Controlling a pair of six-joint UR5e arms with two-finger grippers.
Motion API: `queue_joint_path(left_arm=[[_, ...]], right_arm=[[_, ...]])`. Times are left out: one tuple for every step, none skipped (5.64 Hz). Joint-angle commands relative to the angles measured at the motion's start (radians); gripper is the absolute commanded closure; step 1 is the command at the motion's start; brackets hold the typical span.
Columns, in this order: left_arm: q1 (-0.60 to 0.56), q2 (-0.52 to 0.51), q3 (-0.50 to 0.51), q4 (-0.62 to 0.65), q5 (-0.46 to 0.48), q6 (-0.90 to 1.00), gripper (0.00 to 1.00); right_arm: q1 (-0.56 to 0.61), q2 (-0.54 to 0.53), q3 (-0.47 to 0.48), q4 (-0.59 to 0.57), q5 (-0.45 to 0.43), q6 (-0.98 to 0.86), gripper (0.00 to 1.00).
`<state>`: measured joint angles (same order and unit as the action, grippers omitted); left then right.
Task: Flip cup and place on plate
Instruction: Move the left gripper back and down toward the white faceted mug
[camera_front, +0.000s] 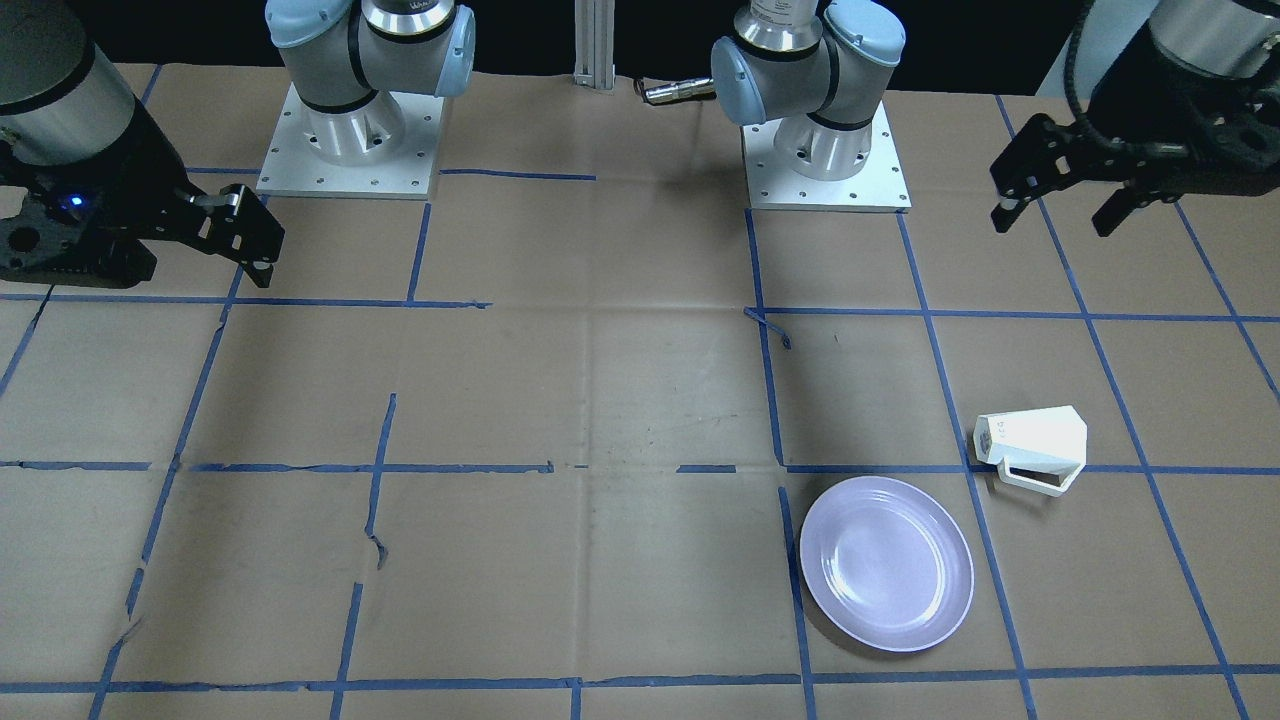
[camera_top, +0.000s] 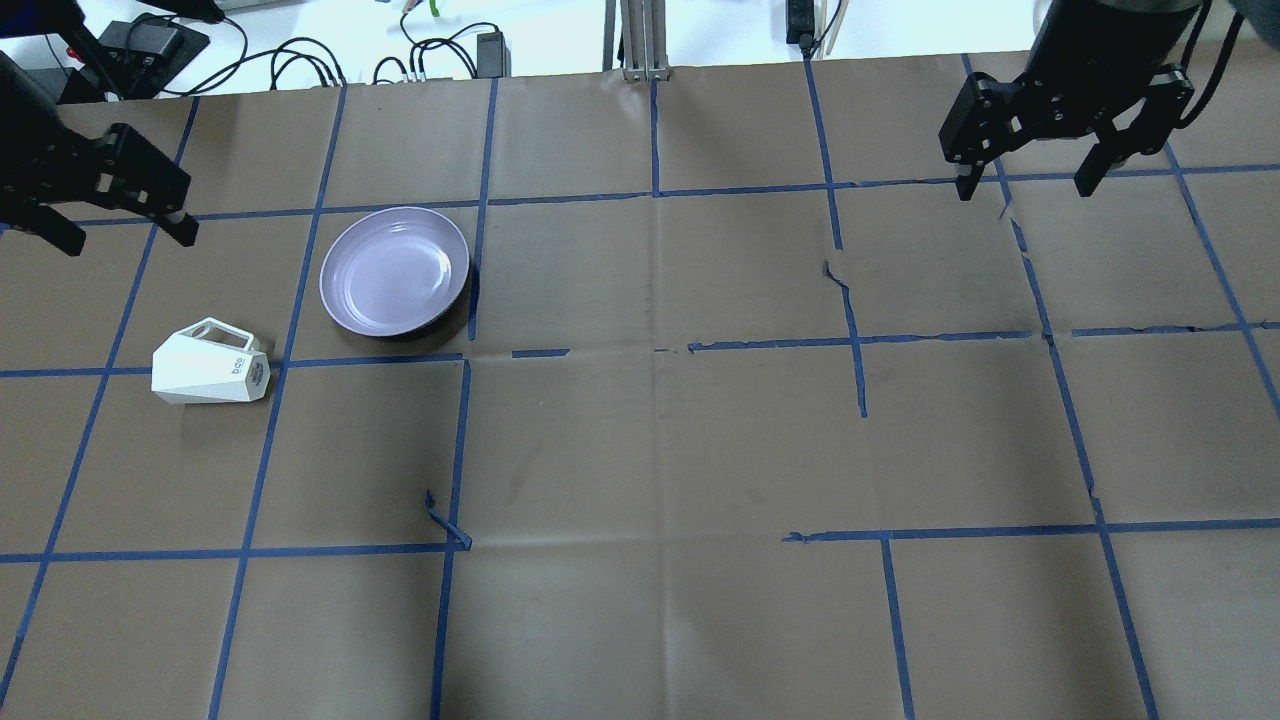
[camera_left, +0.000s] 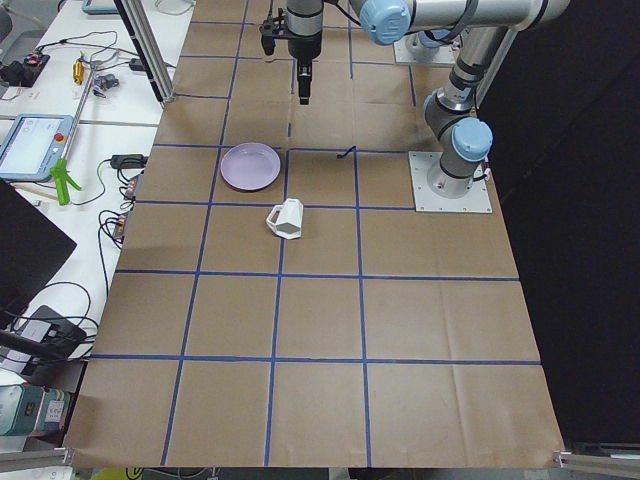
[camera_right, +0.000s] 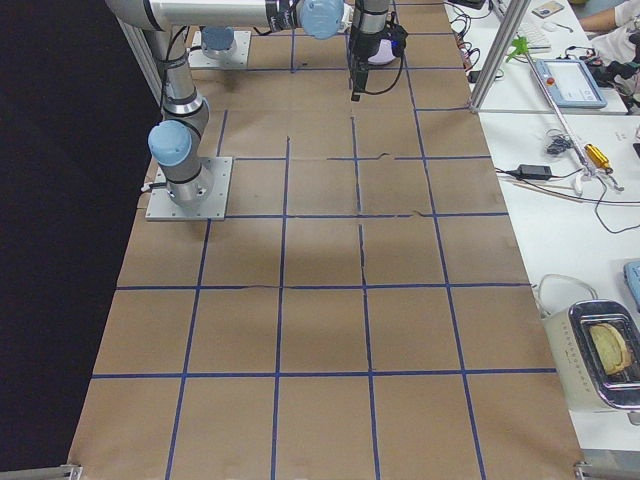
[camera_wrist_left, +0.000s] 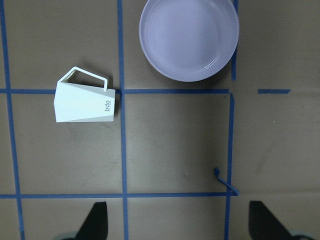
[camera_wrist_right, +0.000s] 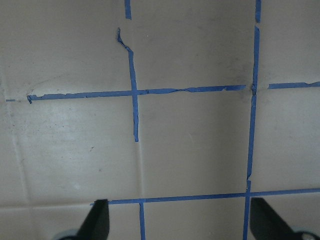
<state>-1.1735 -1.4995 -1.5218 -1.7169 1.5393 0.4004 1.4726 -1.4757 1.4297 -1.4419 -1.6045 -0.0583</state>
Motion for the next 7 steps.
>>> queue_joint_path(left_arm=[[0.224, -0.002, 0.008, -0.072, -0.002, 0.314, 0.03], [0.336, -0.025, 0.008, -0.072, -0.005, 0.462, 0.03], [0.427, -0.062, 0.009, -0.069, -0.020, 0.562, 0.02], [0.477, -0.124, 0.020, -0.061, -0.080, 0.656, 0.02], [0.498, -0.209, 0.022, -0.044, -0.118, 0.729, 0.02], [0.523, -0.311, 0.026, 0.017, -0.140, 0.785, 0.02], [0.552, -0.391, 0.025, 0.028, -0.192, 0.791, 0.02]], right_arm=[[0.000, 0.000, 0.000, 0.000, 0.000, 0.000, 0.00], [0.000, 0.000, 0.000, 0.000, 0.000, 0.000, 0.00], [0.000, 0.000, 0.000, 0.000, 0.000, 0.000, 0.00], [0.000, 0.000, 0.000, 0.000, 0.000, 0.000, 0.00], [0.000, 0.000, 0.000, 0.000, 0.000, 0.000, 0.00], [0.000, 0.000, 0.000, 0.000, 0.000, 0.000, 0.00], [0.000, 0.000, 0.000, 0.000, 0.000, 0.000, 0.00]])
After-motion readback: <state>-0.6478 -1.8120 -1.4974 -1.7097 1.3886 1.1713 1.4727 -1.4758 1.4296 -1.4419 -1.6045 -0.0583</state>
